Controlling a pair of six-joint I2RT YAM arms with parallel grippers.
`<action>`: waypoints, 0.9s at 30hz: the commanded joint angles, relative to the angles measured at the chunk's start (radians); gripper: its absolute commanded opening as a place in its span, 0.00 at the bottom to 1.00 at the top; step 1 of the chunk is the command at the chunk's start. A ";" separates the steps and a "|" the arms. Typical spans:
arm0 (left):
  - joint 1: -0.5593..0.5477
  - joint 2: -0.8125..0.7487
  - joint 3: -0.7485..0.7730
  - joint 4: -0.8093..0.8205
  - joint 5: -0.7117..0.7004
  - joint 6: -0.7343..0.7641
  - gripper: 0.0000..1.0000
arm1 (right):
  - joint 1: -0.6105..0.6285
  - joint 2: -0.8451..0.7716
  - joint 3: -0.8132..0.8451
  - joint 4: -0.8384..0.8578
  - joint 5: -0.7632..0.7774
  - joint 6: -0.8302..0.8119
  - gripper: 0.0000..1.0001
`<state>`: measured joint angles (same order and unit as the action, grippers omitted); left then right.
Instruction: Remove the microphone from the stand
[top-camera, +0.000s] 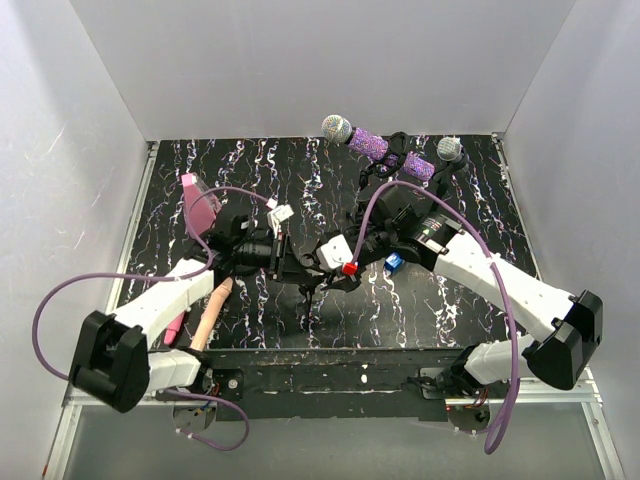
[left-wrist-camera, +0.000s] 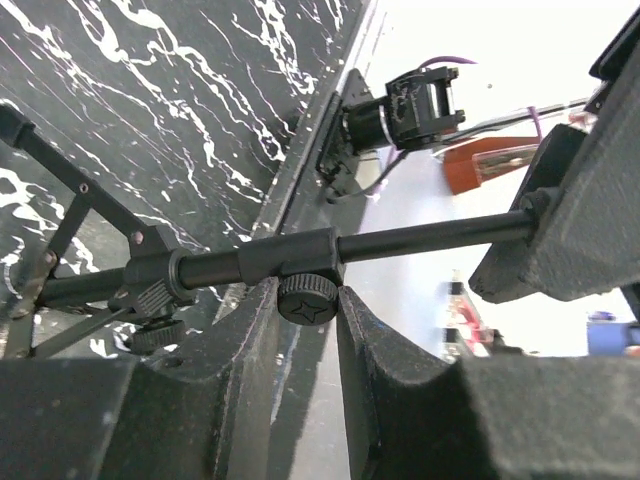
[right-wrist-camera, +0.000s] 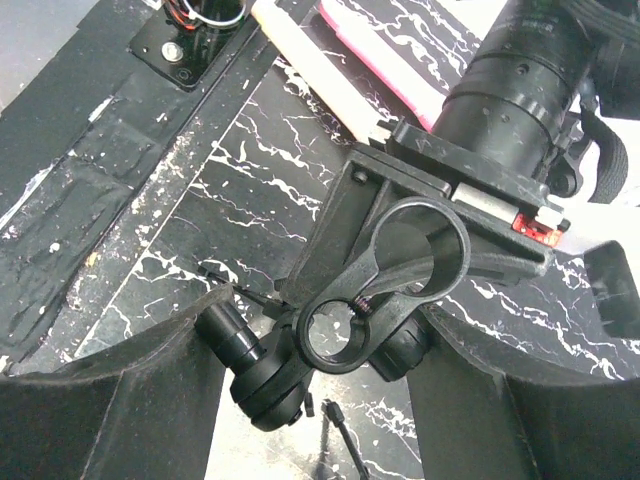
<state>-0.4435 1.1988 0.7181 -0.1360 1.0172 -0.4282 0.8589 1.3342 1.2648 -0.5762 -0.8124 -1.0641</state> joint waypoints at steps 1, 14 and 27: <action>-0.004 0.114 0.102 -0.141 0.184 -0.127 0.00 | -0.003 -0.012 -0.001 0.087 0.079 -0.007 0.28; 0.031 0.220 0.182 -0.124 0.278 -0.362 0.28 | -0.001 -0.023 -0.018 0.127 0.087 0.070 0.26; 0.032 -0.194 0.131 -0.315 -0.137 0.730 0.75 | -0.001 -0.024 -0.025 0.141 0.058 0.102 0.26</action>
<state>-0.3996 1.1595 0.9558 -0.4831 0.8795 -0.1028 0.8665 1.3212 1.2449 -0.4988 -0.7712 -0.9611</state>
